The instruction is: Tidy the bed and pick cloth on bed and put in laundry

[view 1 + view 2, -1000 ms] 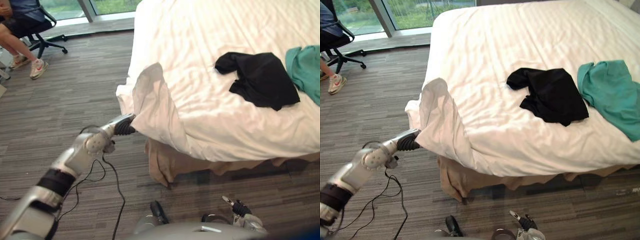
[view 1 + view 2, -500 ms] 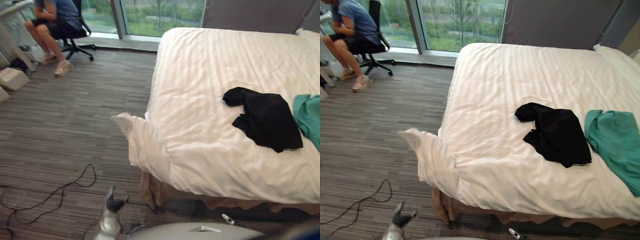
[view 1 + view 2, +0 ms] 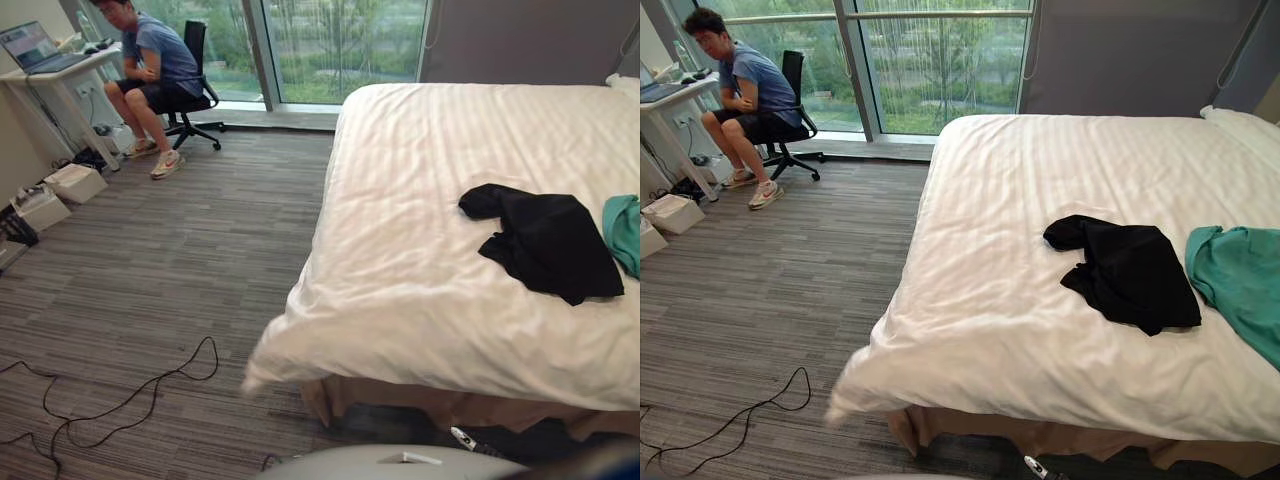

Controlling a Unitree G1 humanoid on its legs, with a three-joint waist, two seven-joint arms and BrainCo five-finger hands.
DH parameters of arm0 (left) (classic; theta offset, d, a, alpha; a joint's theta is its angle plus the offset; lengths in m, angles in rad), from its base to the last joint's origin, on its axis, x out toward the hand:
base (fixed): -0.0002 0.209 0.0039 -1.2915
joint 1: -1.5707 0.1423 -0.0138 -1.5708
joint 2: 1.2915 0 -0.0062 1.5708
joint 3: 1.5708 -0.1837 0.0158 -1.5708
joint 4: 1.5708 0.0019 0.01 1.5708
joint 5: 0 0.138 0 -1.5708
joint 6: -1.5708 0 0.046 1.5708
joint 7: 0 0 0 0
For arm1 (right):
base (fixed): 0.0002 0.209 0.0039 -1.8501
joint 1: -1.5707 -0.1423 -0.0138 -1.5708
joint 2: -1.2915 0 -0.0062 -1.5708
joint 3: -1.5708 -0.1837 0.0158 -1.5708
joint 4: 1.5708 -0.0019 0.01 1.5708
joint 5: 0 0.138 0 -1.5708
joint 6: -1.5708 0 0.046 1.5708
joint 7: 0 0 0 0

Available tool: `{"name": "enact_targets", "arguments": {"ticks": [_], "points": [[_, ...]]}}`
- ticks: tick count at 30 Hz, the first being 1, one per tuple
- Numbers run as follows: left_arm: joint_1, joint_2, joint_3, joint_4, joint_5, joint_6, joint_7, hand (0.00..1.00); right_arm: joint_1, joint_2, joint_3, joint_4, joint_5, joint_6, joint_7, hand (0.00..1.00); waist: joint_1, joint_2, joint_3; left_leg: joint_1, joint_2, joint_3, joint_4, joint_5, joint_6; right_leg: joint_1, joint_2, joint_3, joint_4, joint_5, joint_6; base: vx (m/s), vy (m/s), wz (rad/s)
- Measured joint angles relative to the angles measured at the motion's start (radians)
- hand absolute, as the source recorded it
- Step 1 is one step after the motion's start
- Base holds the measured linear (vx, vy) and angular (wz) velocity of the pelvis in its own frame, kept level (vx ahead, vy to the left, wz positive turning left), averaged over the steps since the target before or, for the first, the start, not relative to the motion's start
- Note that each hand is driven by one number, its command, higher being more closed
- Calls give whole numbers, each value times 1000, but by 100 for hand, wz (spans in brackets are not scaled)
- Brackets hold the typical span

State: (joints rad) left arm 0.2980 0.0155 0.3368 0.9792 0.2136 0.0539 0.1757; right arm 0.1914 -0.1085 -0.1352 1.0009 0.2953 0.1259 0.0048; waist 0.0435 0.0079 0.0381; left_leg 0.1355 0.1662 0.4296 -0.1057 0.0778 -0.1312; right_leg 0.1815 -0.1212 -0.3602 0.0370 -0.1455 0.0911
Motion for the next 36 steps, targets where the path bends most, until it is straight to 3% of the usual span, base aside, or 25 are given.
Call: {"name": "enact_targets", "arguments": {"ticks": [4,7,11,13,17,20,22,24,28,30,31,36], "points": [[-9,21,-40,20,-86,-70,-19,0,8,24,0,5,139,-54,-83,0,-5,-12,-8,6,-2,12,0,-5,2,-4,0,19,-2,10,-5,18,20,-11],[-33,37,-103,21,-159,-106,-20,0,1,48,-2,7,272,-131,-170,0,-5,-13,-10,6,-1,31,0,-4,6,-19,1,43,-3,22,-8,47,16,-21],[-90,37,-140,14,-240,-130,-24,0,-22,63,-22,-58,368,-226,-256,0,-7,-7,-9,14,-9,55,1,-6,10,-21,-1,58,-5,31,-4,56,14,-17],[-113,37,-142,13,-307,-130,-34,0,-79,51,-91,-155,367,-258,-301,0,-9,-5,-8,29,-13,75,1,-12,12,-19,-5,81,-6,38,-1,39,44,-29],[-141,28,-184,-19,-375,-120,-67,0,-219,-27,-201,-281,351,-270,-335,0,-14,-19,2,35,-23,82,1,-15,16,-13,-12,90,-25,53,1,-10,25,-10],[-136,31,-177,-23,-404,-105,-67,0,-309,-114,-274,-335,309,-245,-356,0,-27,-31,11,36,-31,82,1,-21,23,-12,-21,90,-27,56,7,0,0,0],[-131,41,-176,-30,-415,-105,-68,0,-341,-185,-367,-364,296,-230,-341,0,-21,-33,12,33,-38,79,1,-25,28,-13,-27,90,-29,58,10,0,17,1],[-105,52,-176,-56,-421,-99,-79,0,-345,-270,-436,-433,296,-233,-238,0,-26,-36,16,24,-50,77,1,-30,33,-18,-37,88,-37,61,14,18,46,3],[-42,64,-178,-81,-431,-78,-85,0,-286,-300,-414,-783,282,-235,-111,0,-57,-25,24,21,-59,59,1,-35,36,-19,-45,85,-38,63,18,56,27,1],[-24,65,-178,-100,-433,-79,-83,0,-259,-292,-363,-921,257,-206,-57,0,-57,-30,27,21,-59,50,1,-36,35,-19,-44,85,-38,63,18,25,-2,0],[-22,69,-178,-101,-436,-79,-82,0,-259,-273,-319,-985,226,-186,-25,100,-56,-31,28,21,-59,48,1,-36,35,-19,-44,85,-38,63,18,0,0,0],[-21,75,-182,-93,-436,-94,-52,0,-277,-173,-64,-1094,159,-83,119,100,-44,-41,32,-2,-65,16,5,-32,40,-34,-47,79,-33,64,19,-17,2,10]]}}
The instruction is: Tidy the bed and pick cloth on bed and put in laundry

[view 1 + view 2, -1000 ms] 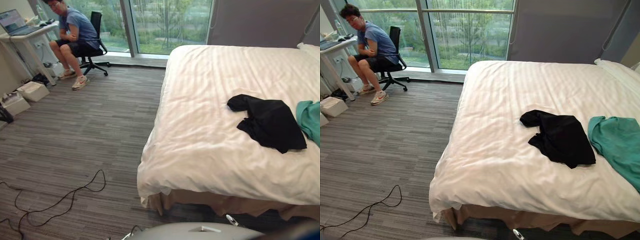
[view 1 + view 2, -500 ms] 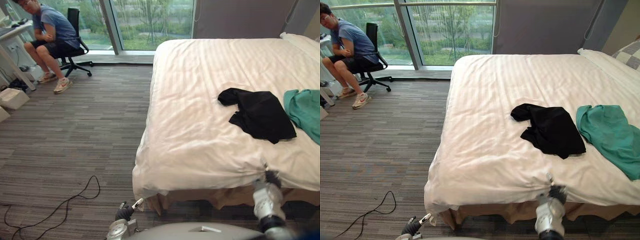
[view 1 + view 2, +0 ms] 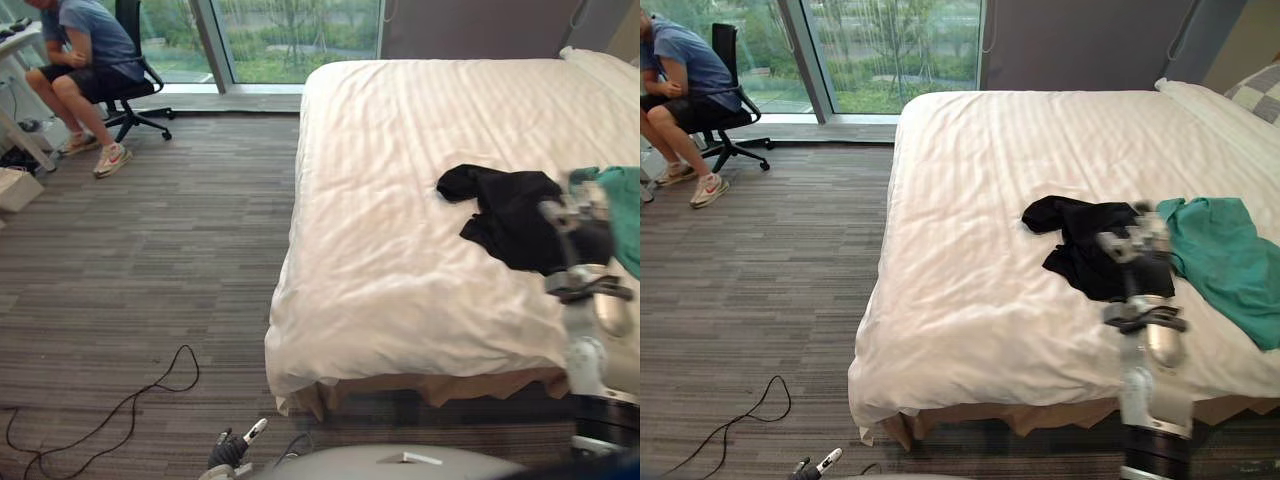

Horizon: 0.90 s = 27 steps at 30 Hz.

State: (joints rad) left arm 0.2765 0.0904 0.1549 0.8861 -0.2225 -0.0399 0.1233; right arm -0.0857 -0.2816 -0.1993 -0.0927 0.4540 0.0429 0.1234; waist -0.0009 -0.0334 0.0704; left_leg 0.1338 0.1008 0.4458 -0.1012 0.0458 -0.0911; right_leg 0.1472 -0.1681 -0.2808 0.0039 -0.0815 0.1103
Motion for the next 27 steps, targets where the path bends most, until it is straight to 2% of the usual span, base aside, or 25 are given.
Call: {"name": "enact_targets", "arguments": {"ticks": [2,4,9,12,15,18,20,22,23,26,27], "points": [[1,2,-8,1,0,-4,8,0,-5,1,51,0,-11,14,32,100,2,0,2,-12,-4,-16,1,4,5,-3,-3,-10,-1,1,2,-21,9,18],[11,5,-37,1,-4,-10,14,0,-11,5,142,2,-30,28,75,100,19,3,4,-14,-9,-28,1,6,8,-2,-7,-16,0,2,3,-12,11,15],[16,12,-46,4,-4,-20,15,0,-76,7,330,32,-56,27,154,100,22,4,11,-36,-15,-76,-1,17,18,0,-9,-51,1,3,3,-17,-5,22],[15,21,-79,3,-5,-40,14,0,-131,11,426,85,-67,30,189,100,52,5,18,-47,-16,-105,-3,25,22,2,-9,-75,5,3,3,-27,-15,25],[13,35,-85,-9,-9,-52,13,0,-229,50,546,163,-67,56,184,100,78,-5,57,-69,-15,-159,1,44,25,5,-6,-108,10,2,0,-66,-25,41],[-6,55,-99,-59,-23,-49,14,0,-342,98,633,236,-66,61,140,100,125,-37,118,-143,-1,-208,2,71,24,-43,12,-145,12,12,-18,-117,-31,40],[-36,85,-116,-109,-22,-43,14,0,-444,150,647,299,-66,59,108,100,163,-69,201,-212,9,-248,3,98,24,-89,26,-177,13,20,-30,-131,-14,44],[-58,92,-117,-142,-22,-37,14,0,-515,169,646,342,-66,55,93,100,186,-78,255,-259,8,-274,3,117,31,-114,28,-203,19,31,-32,-89,15,45],[-69,91,-118,-174,-22,-35,13,0,-563,170,644,367,-66,48,89,100,194,-72,297,-279,3,-292,3,126,39,-129,25,-216,26,37,-33,-59,39,41],[-87,89,-136,-237,-22,-34,7,0,-632,162,639,377,-66,44,87,100,213,-57,355,-344,-5,-303,38,131,49,-179,10,-225,54,40,-31,-47,69,21],[-101,88,-153,-249,-24,-36,5,0,-659,160,639,388,-66,44,86,100,215,-41,374,-373,-10,-313,58,127,55,-197,3,-231,65,40,-30,-36,96,19]]}}
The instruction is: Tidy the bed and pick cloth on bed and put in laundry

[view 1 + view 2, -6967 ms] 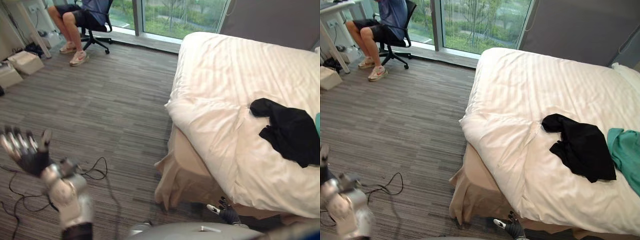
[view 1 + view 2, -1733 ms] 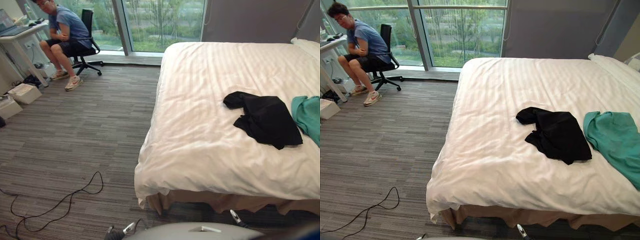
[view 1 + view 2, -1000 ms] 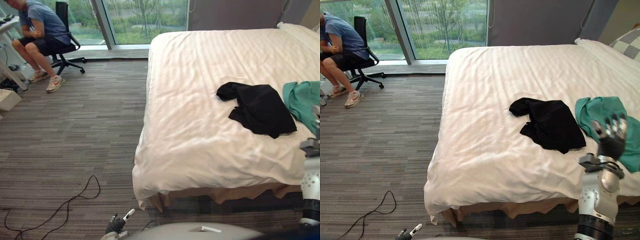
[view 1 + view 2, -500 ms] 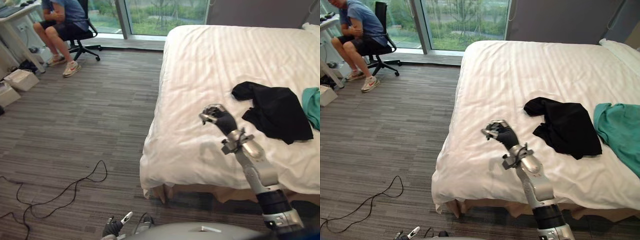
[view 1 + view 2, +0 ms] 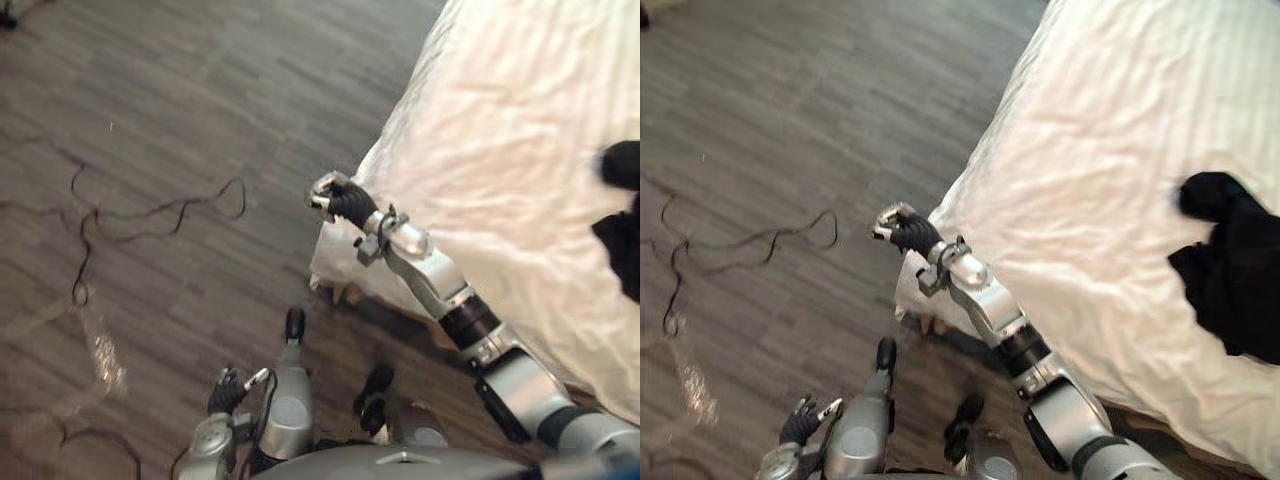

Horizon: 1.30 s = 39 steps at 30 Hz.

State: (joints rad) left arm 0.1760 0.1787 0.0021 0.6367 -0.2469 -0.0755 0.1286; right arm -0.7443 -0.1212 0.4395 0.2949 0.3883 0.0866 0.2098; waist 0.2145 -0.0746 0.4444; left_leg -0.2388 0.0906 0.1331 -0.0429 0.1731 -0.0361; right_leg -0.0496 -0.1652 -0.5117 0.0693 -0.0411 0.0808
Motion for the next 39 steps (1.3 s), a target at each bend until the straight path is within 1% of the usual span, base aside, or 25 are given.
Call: {"name": "enact_targets", "arguments": {"ticks": [1,2,4,5,7,9,12,13,14,16,17,18,20,23,24,26,28,29,31,32,34,35,37,38,39], "points": [[-5,-3,-5,-13,-5,-1,-2,0,-20,0,-2,9,0,0,-5,100,1,16,10,-26,-3,-4,18,-5,6,-20,-6,-3,12,0,0,-30,92,17],[-7,-6,-7,-19,-7,-2,-4,0,-27,0,-5,9,0,0,-9,100,2,24,15,-39,-5,-5,25,-8,9,-30,-10,-4,18,-1,1,-25,70,7],[-22,-11,-24,-25,-19,-7,-15,0,-53,-4,-27,9,1,0,-25,100,11,58,34,-100,-4,-7,67,-24,11,-84,-19,-3,51,-5,-2,-42,57,2],[-29,-12,-31,-25,-19,-8,-16,0,-55,-5,-37,9,1,0,-31,100,14,67,39,-117,-4,-9,78,-26,13,-101,-22,-3,64,-9,-1,-47,48,4],[-55,-17,-43,-23,-29,-19,-20,0,-64,-15,-72,36,1,0,-63,100,20,91,52,-185,-5,-21,121,-31,18,-174,-44,-5,139,-38,-3,-51,23,11],[-77,-21,-47,-15,-40,-25,-22,0,-68,-19,-99,74,1,1,-80,100,21,103,59,-221,-7,-27,145,-31,24,-216,-58,-4,190,-58,-6,-53,7,10],[-132,-27,-63,27,-39,-53,-22,0,-70,-33,-118,116,1,2,-124,100,21,117,65,-291,-7,-28,186,-32,25,-303,-84,4,285,-95,-15,-57,-12,4],[-175,-42,-65,53,-39,-67,-20,0,-74,-40,-118,137,0,3,-154,100,22,130,68,-323,-4,-28,202,-32,25,-345,-91,9,321,-107,-21,-90,-27,-3],[-207,-50,-63,66,-39,-67,-17,0,-79,-39,-121,148,1,2,-174,100,23,138,70,-344,-3,-27,207,-31,23,-378,-97,18,344,-115,-22,-97,-29,-7],[-273,-73,-59,95,-39,-67,-12,0,-89,-38,-129,166,0,2,-209,100,21,147,73,-377,0,-13,207,-24,16,-438,-111,36,390,-131,-26,-97,-40,-14],[-329,-104,-34,99,-40,-67,-6,0,-89,-33,-138,166,1,2,-242,100,16,152,74,-413,2,2,205,-14,16,-504,-122,61,432,-141,-30,-97,-51,-20],[-348,-121,-27,97,-41,-67,-1,0,-89,-33,-138,165,1,2,-256,100,11,153,75,-427,4,8,205,-10,16,-526,-124,67,444,-145,-29,-88,-48,-23],[-410,-185,8,90,-49,-66,21,0,-79,-13,-138,163,14,-2,-294,100,-17,154,75,-467,13,30,205,-2,20,-592,-126,88,475,-151,-36,-60,-47,-19],[-457,-236,40,80,-79,-45,58,0,-11,30,-112,151,67,-17,-290,100,-57,154,75,-475,29,57,228,-3,18,-610,-127,101,496,-157,-45,-22,-65,-16],[-465,-242,47,75,-84,-39,69,0,8,36,-109,152,73,-19,-283,100,-63,154,76,-475,33,61,238,-7,20,-610,-125,107,498,-158,-48,12,-75,-22],[-490,-247,50,62,-85,-18,88,0,69,54,-90,158,87,-34,-252,100,-76,151,76,-476,44,78,257,-19,17,-618,-120,121,504,-160,-52,24,-57,-22],[-518,-247,60,53,-83,9,123,0,145,56,-75,212,113,-51,-209,100,-113,149,76,-476,53,91,275,-31,15,-619,-115,134,507,-160,-53,38,-53,-19],[-524,-247,60,54,-84,15,129,0,165,54,-77,227,118,-56,-206,100,-122,147,76,-474,55,97,278,-34,16,-619,-114,138,507,-160,-53,40,-43,-21],[-546,-246,60,58,-107,34,153,0,236,45,-79,289,119,-81,-181,100,-152,138,76,-458,65,123,294,-49,13,-615,-109,160,508,-157,-55,34,-34,-29],[-551,-246,60,59,-118,38,157,0,253,44,-79,297,119,-84,-176,100,-154,134,75,-450,67,132,294,-51,13,-615,-107,170,507,-156,-56,34,-47,-30],[-560,-245,59,59,-157,48,159,0,313,43,-85,346,129,-114,-163,100,-175,127,75,-410,75,150,293,-61,11,-585,-99,186,500,-154,-57,36,-57,-27],[-560,-245,59,62,-163,50,159,0,323,43,-96,363,143,-120,-157,100,-175,124,74,-397,78,157,293,-64,10,-577,-96,192,497,-154,-56,25,-51,-28],[-560,-240,66,103,-175,50,154,0,360,45,-154,434,213,-161,-137,100,-186,117,70,-351,88,167,292,-80,3,-533,-83,199,475,-153,-56,15,-45,-22],[-556,-239,75,113,-175,51,153,0,370,45,-170,450,232,-171,-130,100,-192,113,68,-341,91,169,292,-82,2,-521,-79,199,467,-151,-54,25,-37,-19],[-550,-233,81,135,-175,51,151,0,395,45,-207,472,259,-190,-110,100,-199,101,62,-323,99,179,293,-87,2,-502,-71,203,451,-146,-54,43,-32,-25]]}}
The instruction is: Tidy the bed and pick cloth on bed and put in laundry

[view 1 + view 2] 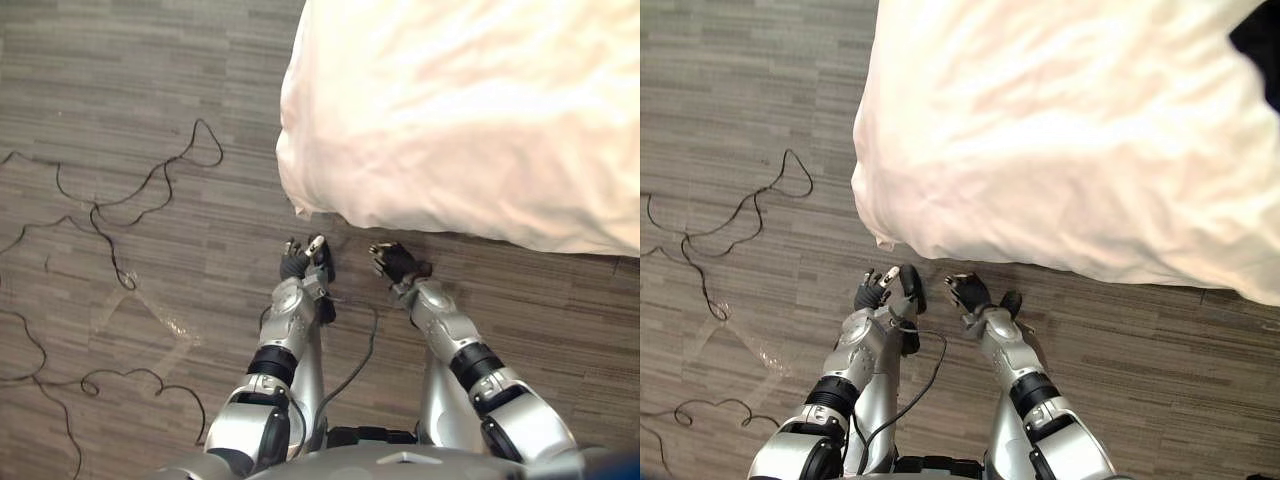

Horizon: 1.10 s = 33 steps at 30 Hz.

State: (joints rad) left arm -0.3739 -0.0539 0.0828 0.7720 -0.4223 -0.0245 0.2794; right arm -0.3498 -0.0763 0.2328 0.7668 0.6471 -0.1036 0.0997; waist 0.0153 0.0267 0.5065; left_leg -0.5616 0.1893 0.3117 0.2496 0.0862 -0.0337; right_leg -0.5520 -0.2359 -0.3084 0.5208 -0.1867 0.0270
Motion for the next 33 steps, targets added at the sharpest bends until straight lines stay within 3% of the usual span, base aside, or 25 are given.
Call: {"name": "enact_targets", "arguments": {"ticks": [4,8,12,15,20,24,28,33], "points": [[31,28,-2,38,2,2,-12,0,116,-2,-117,33,15,-46,80,100,-10,-45,-24,87,21,47,-1,-22,-1,80,31,38,-63,32,7,81,-6,-39],[60,70,-23,37,0,22,-27,0,243,-4,-199,36,17,-62,135,100,-24,-81,-65,188,27,94,-22,-59,-14,176,49,74,-141,55,24,74,45,-33],[90,119,-43,39,1,59,-72,0,316,-4,-274,36,53,-92,143,100,-26,-90,-92,266,18,125,-59,-61,-15,251,57,87,-213,80,38,82,53,-23],[144,165,-42,56,13,87,-118,0,369,-21,-384,11,124,-142,169,100,-27,-91,-132,317,12,139,-74,-63,-13,312,60,93,-264,95,49,101,35,-10],[273,212,-41,58,52,132,-172,0,446,-89,-483,-305,196,-217,219,100,-58,-87,-192,389,-9,152,-109,-71,-17,384,61,107,-323,109,65,83,40,-9],[349,215,-48,53,62,163,-198,0,469,-102,-495,-615,175,-216,361,100,-62,-82,-210,411,-18,160,-110,-78,-17,406,64,121,-350,124,69,10,34,-11],[398,216,-114,40,61,173,-200,0,451,-103,-411,-745,152,-184,468,100,-58,-76,-217,421,-32,147,-128,-80,-13,431,61,121,-387,143,78,-23,40,3],[412,209,-139,28,61,144,-169,0,328,-102,-202,-821,154,-118,509,100,-49,-61,-208,373,-47,113,-123,-71,2,421,52,97,-413,168,81,-37,50,21]]}}
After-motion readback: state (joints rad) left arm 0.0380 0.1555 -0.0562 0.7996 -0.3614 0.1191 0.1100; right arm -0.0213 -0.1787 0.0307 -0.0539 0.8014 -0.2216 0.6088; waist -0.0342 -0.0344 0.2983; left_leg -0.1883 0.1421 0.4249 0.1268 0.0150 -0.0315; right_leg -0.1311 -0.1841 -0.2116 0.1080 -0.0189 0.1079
